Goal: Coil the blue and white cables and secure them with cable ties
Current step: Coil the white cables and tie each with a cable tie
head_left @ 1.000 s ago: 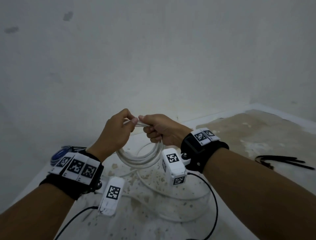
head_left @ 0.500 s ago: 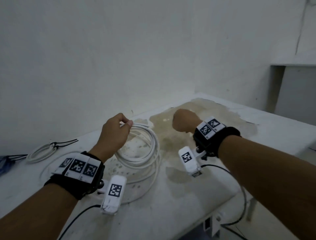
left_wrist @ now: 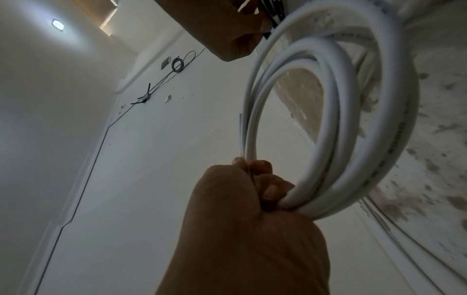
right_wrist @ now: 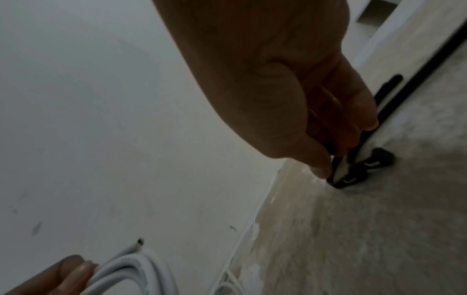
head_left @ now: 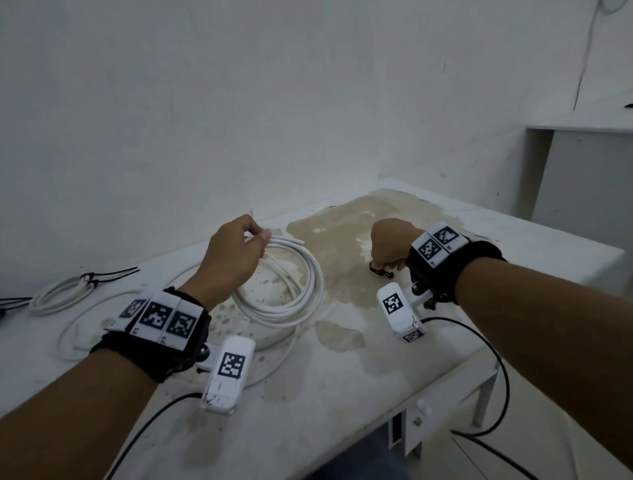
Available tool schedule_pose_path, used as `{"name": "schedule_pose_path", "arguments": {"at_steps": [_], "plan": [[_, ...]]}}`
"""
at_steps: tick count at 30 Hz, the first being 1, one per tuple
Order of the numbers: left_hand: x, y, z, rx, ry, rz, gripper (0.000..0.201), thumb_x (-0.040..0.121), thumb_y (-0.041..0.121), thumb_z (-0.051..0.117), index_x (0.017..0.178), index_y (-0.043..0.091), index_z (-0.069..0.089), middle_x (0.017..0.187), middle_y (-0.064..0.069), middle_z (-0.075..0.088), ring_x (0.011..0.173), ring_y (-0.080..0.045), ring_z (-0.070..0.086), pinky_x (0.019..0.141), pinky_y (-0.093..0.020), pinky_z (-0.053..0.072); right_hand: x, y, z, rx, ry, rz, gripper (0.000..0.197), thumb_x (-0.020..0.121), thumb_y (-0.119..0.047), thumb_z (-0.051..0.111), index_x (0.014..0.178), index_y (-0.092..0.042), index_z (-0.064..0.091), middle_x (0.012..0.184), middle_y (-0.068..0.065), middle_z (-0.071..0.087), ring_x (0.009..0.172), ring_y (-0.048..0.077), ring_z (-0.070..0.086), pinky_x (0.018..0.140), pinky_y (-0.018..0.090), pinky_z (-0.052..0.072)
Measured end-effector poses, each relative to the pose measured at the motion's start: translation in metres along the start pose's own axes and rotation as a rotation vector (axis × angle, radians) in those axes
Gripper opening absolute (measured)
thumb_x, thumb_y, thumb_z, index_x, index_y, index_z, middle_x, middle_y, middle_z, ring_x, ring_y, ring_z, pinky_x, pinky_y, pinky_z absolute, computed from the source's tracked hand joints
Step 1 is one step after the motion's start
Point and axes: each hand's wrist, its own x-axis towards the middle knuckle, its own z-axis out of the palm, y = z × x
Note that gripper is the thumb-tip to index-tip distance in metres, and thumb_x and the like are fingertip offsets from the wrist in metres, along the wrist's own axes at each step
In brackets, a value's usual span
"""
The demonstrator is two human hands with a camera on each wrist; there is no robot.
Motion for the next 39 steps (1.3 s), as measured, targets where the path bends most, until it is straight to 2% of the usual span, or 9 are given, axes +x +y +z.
{"name": "schedule_pose_path", "arguments": {"at_steps": [2,5,9,15,20,27,30,34,39], "plan": [[0.001,-0.001,-0.003,-0.018,-0.001,-0.004,0.020,0.097,0.028,0.057,0.087,0.011,0.058,0.071,-0.007,0.065,0.033,-0.002,0.041,0.047,-0.026,0.032,0.001,-0.001,-0.010,0.002,0.086,-0.006,0.040,0.091,-0.009,0.061,0.054,-0.010,0.047,0.056,0.002,0.048,0.055,0.020,0.051,0.049,0.024,0.042],[0.003,-0.004,-0.007,-0.028,0.014,-0.003,0.018,0.096,0.027,0.058,0.086,0.012,0.059,0.071,-0.007,0.065,0.038,-0.005,0.043,0.047,-0.025,0.034,0.005,-0.003,-0.028,0.053,0.194,0.004,0.036,0.091,-0.002,0.050,0.056,-0.008,0.047,0.061,0.006,0.055,0.065,0.026,0.063,0.057,0.030,0.051],[0.003,-0.006,-0.010,-0.066,0.028,0.006,0.018,0.096,0.027,0.058,0.085,0.013,0.058,0.072,-0.007,0.065,0.043,-0.012,0.042,0.047,-0.025,0.034,0.011,-0.012,-0.046,0.132,0.295,0.041,0.028,0.083,0.001,0.049,0.056,-0.007,0.049,0.050,0.006,0.054,0.044,0.020,0.055,0.053,0.026,0.051],[0.002,-0.013,-0.020,-0.133,0.028,0.071,0.019,0.096,0.027,0.058,0.085,0.011,0.058,0.068,-0.007,0.064,0.045,-0.012,0.040,0.046,-0.026,0.034,0.029,-0.062,-0.053,0.437,0.528,-0.067,0.007,0.089,-0.011,0.056,0.089,-0.013,0.064,0.084,0.003,0.070,0.075,0.025,0.069,0.075,0.038,0.058],[0.005,-0.035,-0.046,-0.154,0.074,0.096,0.018,0.095,0.026,0.060,0.082,0.013,0.057,0.064,0.000,0.063,0.057,-0.015,0.050,0.055,-0.027,0.039,0.046,-0.154,-0.058,0.999,0.384,-0.220,0.013,0.092,-0.012,0.063,0.081,-0.010,0.069,0.069,0.007,0.070,0.052,0.018,0.069,0.058,0.034,0.061],[0.015,-0.104,-0.112,-0.004,0.254,-0.013,0.019,0.094,0.028,0.059,0.079,0.017,0.054,0.069,-0.002,0.063,0.065,-0.018,0.054,0.061,-0.031,0.040,0.080,-0.278,-0.045,1.332,-0.102,-0.405,0.025,0.082,-0.011,0.078,0.091,0.011,0.071,0.078,0.020,0.071,0.063,0.020,0.068,0.062,0.024,0.059],[0.022,-0.136,-0.132,0.028,0.285,-0.072,0.018,0.093,0.028,0.059,0.078,0.019,0.055,0.069,0.004,0.060,0.063,-0.012,0.052,0.060,-0.029,0.036,0.100,-0.311,-0.033,1.299,-0.035,-0.503,0.025,0.082,-0.014,0.078,0.090,0.009,0.072,0.075,0.019,0.069,0.061,0.020,0.066,0.062,0.027,0.060],[0.039,-0.160,-0.135,0.057,0.281,-0.102,0.016,0.094,0.024,0.059,0.084,0.011,0.059,0.071,0.008,0.060,0.066,-0.010,0.054,0.062,-0.027,0.036,0.125,-0.337,-0.021,1.028,0.177,-0.627,0.025,0.081,-0.035,0.077,0.073,-0.012,0.076,0.064,0.003,0.068,0.065,0.020,0.068,0.070,0.038,0.061],[0.059,-0.169,-0.128,0.064,0.247,-0.059,0.020,0.093,0.025,0.060,0.083,0.008,0.060,0.066,0.012,0.058,0.065,-0.009,0.055,0.061,-0.025,0.038,0.147,-0.339,-0.008,1.013,0.259,-0.642,0.027,0.087,-0.036,0.070,0.073,-0.013,0.073,0.063,-0.002,0.068,0.058,0.007,0.063,0.068,0.027,0.052]]}}
